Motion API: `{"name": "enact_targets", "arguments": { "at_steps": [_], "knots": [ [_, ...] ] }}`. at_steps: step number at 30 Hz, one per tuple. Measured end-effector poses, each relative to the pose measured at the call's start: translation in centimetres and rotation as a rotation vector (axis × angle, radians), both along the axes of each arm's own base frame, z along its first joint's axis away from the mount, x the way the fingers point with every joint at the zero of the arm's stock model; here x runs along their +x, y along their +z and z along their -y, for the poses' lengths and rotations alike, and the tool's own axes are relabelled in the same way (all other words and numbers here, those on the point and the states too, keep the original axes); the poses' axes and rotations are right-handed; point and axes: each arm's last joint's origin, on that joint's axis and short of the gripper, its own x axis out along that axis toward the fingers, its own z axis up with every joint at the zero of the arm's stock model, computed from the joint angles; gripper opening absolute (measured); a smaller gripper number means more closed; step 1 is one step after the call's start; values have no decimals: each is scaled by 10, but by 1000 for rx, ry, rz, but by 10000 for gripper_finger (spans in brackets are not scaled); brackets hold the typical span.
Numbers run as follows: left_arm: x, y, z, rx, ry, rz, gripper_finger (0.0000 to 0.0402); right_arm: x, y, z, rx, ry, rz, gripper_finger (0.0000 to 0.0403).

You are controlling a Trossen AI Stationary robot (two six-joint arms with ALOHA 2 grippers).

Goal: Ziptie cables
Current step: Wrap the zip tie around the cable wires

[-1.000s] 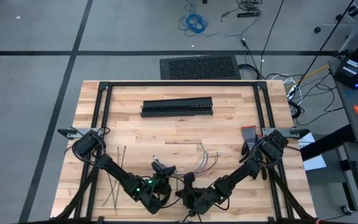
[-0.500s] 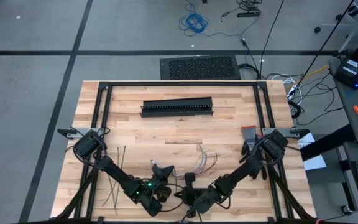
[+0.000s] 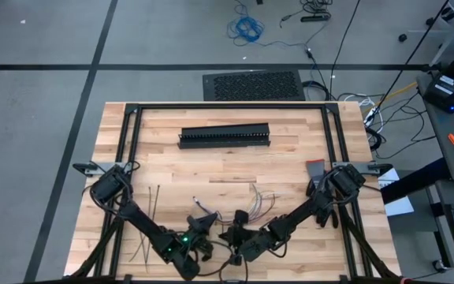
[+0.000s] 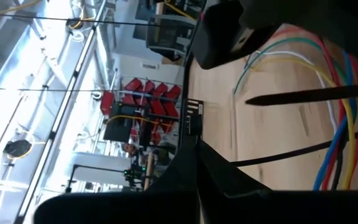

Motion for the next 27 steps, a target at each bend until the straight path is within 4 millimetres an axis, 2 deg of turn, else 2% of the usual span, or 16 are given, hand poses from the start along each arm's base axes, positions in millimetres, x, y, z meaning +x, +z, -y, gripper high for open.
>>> {"name": "enact_targets", "arguments": {
  "at_steps": [9, 27],
  "knots": [
    [1, 11, 13, -23, -10, 42, 0, 3, 4, 1, 35, -42, 48, 0],
    [-1, 11, 11, 35, 18, 33, 0, 3, 4, 5, 2, -98, 50, 0]
  ]
}}
